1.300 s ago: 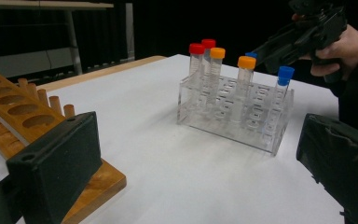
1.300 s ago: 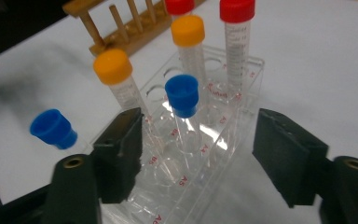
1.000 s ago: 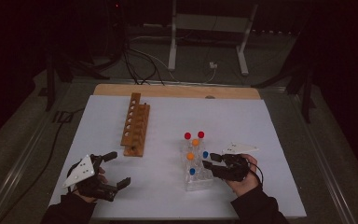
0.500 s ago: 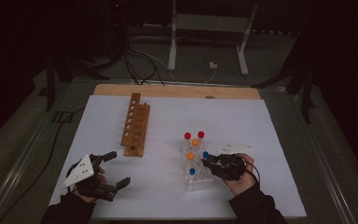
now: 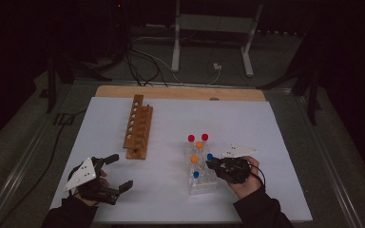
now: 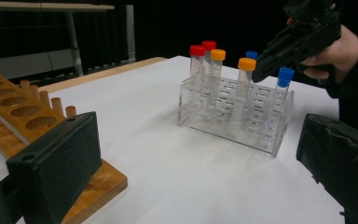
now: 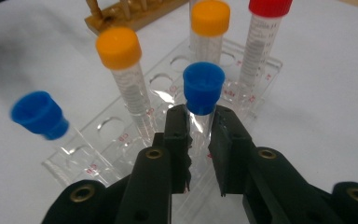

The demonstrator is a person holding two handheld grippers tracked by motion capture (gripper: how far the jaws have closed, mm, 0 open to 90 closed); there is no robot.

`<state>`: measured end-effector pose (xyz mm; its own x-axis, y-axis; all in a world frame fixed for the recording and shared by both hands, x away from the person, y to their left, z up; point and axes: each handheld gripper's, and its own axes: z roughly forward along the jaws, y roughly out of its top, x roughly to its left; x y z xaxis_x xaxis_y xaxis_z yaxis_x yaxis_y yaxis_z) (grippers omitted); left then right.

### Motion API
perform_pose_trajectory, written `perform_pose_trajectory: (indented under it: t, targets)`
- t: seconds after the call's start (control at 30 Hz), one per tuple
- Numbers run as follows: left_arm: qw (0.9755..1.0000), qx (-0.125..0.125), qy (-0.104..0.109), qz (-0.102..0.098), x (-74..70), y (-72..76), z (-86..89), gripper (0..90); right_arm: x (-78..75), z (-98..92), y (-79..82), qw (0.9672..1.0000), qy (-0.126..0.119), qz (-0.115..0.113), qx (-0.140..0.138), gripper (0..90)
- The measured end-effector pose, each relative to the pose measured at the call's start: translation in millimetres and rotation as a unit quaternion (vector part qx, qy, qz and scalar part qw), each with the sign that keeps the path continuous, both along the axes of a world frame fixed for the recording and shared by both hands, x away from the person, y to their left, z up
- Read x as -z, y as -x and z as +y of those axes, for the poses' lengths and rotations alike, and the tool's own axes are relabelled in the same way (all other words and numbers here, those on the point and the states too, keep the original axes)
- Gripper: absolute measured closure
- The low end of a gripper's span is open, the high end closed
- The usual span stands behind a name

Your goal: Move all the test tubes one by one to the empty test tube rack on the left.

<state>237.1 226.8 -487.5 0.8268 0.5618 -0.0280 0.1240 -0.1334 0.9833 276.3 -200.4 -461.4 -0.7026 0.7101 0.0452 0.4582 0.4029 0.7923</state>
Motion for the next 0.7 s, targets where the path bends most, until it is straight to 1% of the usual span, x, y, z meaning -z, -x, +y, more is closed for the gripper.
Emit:
perform_pose_trajectory:
  t: [0.13,0.17,0.23,0.33,0.43,0.47,0.5,0.53,0.57,0.6,0.63,0.67,0.7]
  targets:
    - [1.0000,-0.001,-0.002,0.002,-0.7,-0.1,-0.3,0.5,-7.8,-2.1,2.1,1.0000,-0.006,-0.006,-0.001,76.7]
    - [1.0000,-0.003,-0.002,0.007,-1.5,-0.2,-0.4,0.5,-10.4,-2.8,2.5,0.9999,-0.008,-0.010,-0.002,76.7]
    - [0.9999,-0.004,-0.003,0.009,-2.1,-0.2,-0.6,0.5,-16.4,-3.8,3.7,0.9998,-0.008,-0.018,-0.003,76.7]
    - [0.9999,-0.004,-0.006,0.009,-2.9,0.0,-1.1,0.5,-27.6,-6.8,4.9,0.9994,-0.017,-0.029,-0.005,76.7]
    - [0.9999,0.003,-0.006,0.011,-4.9,0.1,-1.8,0.5,-40.5,-8.9,5.4,0.9989,-0.023,-0.041,-0.007,76.7]
    - [0.9999,0.003,-0.007,0.008,-5.7,0.2,-2.2,0.5,-44.7,-8.8,5.3,0.9986,-0.023,-0.048,-0.007,76.7]
    - [1.0000,0.005,-0.007,0.003,-8.0,0.5,-2.4,0.5,-48.9,-8.5,5.1,0.9983,-0.017,-0.056,-0.005,76.7]
    - [1.0000,0.005,-0.007,0.003,-8.0,0.5,-2.4,0.5,-48.9,-8.5,5.1,0.9983,-0.017,-0.056,-0.005,76.7]
    - [1.0000,0.007,-0.004,0.004,-9.4,0.6,-2.7,0.5,-53.1,-8.5,4.4,0.9981,-0.015,-0.060,-0.006,76.7]
    - [0.9999,0.009,-0.003,0.004,-10.9,0.4,-2.9,0.5,-61.0,-9.0,2.6,0.9976,-0.019,-0.066,-0.008,76.7]
    - [0.9999,0.013,-0.001,0.001,-12.4,0.3,-3.3,0.5,-61.0,-9.0,2.6,0.9976,-0.019,-0.066,-0.008,76.7]
    - [0.9999,0.016,-0.001,0.002,-14.2,0.1,-4.0,0.5,-69.0,-8.6,1.3,0.9972,-0.020,-0.071,-0.012,76.7]
    - [0.9998,0.020,-0.003,0.003,-16.2,-0.1,-4.6,0.5,-73.0,-7.8,0.7,0.9970,-0.019,-0.074,-0.014,76.7]
